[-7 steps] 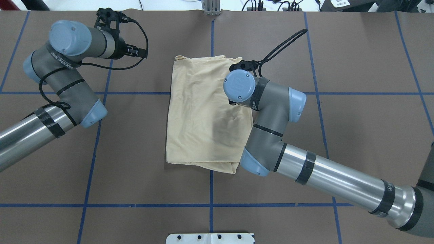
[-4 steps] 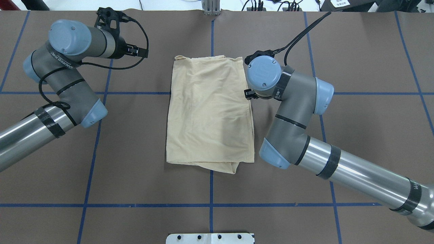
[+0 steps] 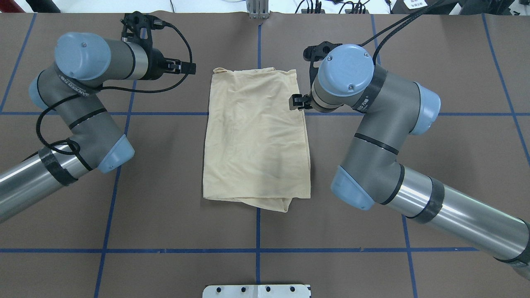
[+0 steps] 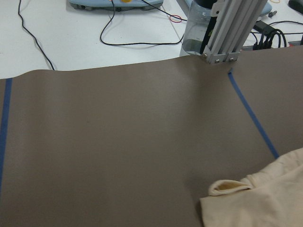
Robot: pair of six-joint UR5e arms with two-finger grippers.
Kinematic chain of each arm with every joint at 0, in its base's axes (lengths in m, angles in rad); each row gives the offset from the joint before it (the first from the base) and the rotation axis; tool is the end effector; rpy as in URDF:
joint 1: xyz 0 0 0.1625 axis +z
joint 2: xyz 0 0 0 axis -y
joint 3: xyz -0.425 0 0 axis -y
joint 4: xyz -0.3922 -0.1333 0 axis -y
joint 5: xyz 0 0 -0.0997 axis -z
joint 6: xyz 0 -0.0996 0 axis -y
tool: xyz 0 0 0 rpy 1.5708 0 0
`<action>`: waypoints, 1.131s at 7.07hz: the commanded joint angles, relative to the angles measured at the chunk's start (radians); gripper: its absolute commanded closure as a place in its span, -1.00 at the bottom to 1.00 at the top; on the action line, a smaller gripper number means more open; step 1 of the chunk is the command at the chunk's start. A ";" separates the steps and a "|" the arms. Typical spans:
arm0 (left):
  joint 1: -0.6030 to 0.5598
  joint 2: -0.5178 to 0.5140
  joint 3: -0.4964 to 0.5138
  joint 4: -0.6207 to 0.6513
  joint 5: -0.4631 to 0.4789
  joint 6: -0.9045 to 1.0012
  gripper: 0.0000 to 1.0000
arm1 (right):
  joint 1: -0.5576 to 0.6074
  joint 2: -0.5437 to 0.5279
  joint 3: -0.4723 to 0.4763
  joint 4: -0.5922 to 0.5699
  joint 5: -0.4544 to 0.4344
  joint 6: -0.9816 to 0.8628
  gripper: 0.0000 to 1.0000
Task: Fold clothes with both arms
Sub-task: 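Move both grippers to the shirt edge nearest the robot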
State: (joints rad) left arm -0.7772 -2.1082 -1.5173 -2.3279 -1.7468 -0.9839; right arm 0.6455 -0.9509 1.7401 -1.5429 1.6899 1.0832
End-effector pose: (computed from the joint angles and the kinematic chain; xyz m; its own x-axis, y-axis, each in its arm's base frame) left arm 0.4105 -0.5663 0.2826 0.5092 0.2639 -0.8192 0.3487 0.8069 0.4767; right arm -0.4569 -0.4962 0.2250 0.7304 -0.0323 0.6823 -0.2105 0.9396 0.2698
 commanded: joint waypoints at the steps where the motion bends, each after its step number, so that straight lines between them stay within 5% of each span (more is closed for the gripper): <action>1: 0.105 0.095 -0.174 0.007 0.013 -0.184 -1.00 | 0.000 -0.140 0.122 0.157 0.014 0.090 -0.99; 3: 0.214 0.210 -0.272 0.009 0.053 -0.260 -1.00 | 0.002 -0.192 0.154 0.161 0.020 0.107 -0.99; 6: 0.367 0.226 -0.284 0.133 0.153 -0.436 -0.93 | -0.004 -0.212 0.157 0.162 0.013 0.139 -0.99; 8: 0.406 0.211 -0.274 0.191 0.159 -0.443 -0.50 | -0.010 -0.212 0.156 0.162 0.010 0.139 -0.99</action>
State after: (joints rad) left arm -0.3949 -1.8917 -1.7968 -2.1651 -1.5925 -1.4174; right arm 0.6385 -1.1622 1.8973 -1.3806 1.7016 1.2220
